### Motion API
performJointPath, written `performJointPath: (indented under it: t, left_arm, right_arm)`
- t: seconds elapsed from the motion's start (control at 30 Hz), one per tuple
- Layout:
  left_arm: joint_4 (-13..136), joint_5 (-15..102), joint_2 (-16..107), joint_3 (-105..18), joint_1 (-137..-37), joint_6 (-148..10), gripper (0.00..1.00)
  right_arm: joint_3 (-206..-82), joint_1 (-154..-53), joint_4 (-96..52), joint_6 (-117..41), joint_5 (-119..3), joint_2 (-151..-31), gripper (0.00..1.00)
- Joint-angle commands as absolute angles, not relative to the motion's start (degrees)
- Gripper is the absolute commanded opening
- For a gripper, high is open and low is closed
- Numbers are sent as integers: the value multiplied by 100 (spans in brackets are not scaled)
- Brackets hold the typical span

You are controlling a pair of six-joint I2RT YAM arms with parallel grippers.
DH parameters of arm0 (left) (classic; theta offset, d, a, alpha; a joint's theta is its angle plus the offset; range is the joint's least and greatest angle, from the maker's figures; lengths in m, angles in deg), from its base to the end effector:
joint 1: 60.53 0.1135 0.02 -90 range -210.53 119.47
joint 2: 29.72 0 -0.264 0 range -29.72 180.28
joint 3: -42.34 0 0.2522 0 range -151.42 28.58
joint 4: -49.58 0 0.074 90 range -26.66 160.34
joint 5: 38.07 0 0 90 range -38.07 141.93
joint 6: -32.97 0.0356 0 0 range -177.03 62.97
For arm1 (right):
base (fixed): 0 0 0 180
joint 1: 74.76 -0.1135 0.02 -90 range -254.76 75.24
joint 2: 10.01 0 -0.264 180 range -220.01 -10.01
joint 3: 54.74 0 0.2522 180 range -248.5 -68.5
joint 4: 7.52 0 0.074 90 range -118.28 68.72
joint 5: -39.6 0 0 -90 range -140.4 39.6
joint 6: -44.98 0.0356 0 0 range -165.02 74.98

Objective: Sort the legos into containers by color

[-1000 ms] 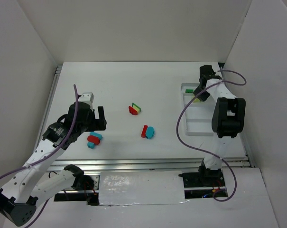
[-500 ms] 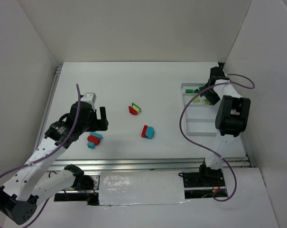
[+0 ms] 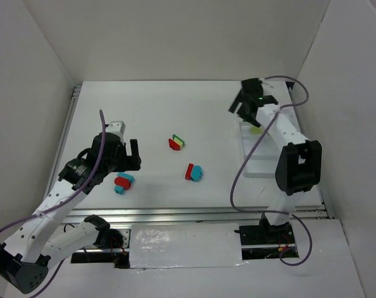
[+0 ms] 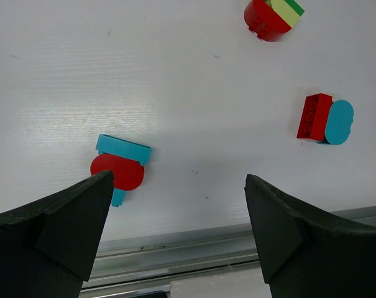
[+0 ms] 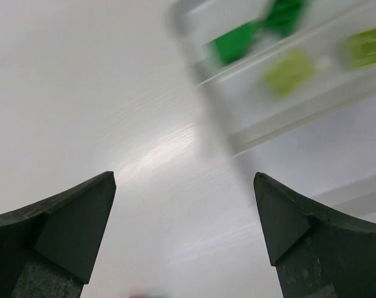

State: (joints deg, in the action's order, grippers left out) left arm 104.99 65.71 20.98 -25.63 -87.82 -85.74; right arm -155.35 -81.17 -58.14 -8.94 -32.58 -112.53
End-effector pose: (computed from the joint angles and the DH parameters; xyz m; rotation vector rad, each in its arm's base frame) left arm 0.1630 -0.0745 0.3256 -0.1582 2.2219 -0.2703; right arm 0.3937 0.0333 0.2772 0.7454 2.3109 -0.0563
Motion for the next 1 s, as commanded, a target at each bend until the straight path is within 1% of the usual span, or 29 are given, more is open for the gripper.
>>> performJointPath:
  t: [0.0, 0.07, 0.1, 0.13, 0.17, 0.2, 0.3, 0.43, 0.57, 0.77, 0.97]
  left_arm:
    - [10447, 6870, 2073, -2626, -8751, -8647, 100]
    - [10456, 6941, 2029, -2617, -8734, -8691, 100]
    - [10448, 6950, 2020, -2609, -8734, -8691, 100]
    - [10439, 6924, 2011, -2609, -8725, -8674, 100]
    - [10413, 6889, 2003, -2600, -8716, -8665, 99]
    - [10395, 6837, 2011, -2591, -8716, -8656, 100]
    - [10412, 6801, 2064, -2608, -8707, -8630, 99]
    - [10386, 6740, 2038, -2591, -8707, -8604, 100]
    - [10342, 6669, 1985, -2556, -8707, -8577, 99]
    - [10360, 6625, 2091, -2574, -8707, -8551, 99]
    - [10334, 6608, 2064, -2565, -8707, -8542, 100]
  right_arm:
    - [-15149, -9711, -6075, -811, -2652, -10389, 100]
    - [-14746, -10259, -6092, -399, -2510, -10177, 100]
    - [-14586, -10792, -6031, -267, -2466, -10125, 100]
    - [-14359, -11076, -6022, 83, -2413, -10107, 100]
    - [-14278, -11331, -6091, 347, -2326, -10133, 100]
    - [-14225, -11795, -6153, 759, -2116, -10159, 100]
    - [-14146, -12447, -6478, 1551, -1667, -10439, 100]
    - [-14084, -12705, -6505, 1756, -1770, -10791, 100]
    - [-13847, -12881, -6181, 1712, -2034, -10941, 100]
    - [-13662, -12881, -5917, 1695, -2105, -11231, 100]
    - [-13504, -12776, -5329, 1396, -2333, -11539, 97]
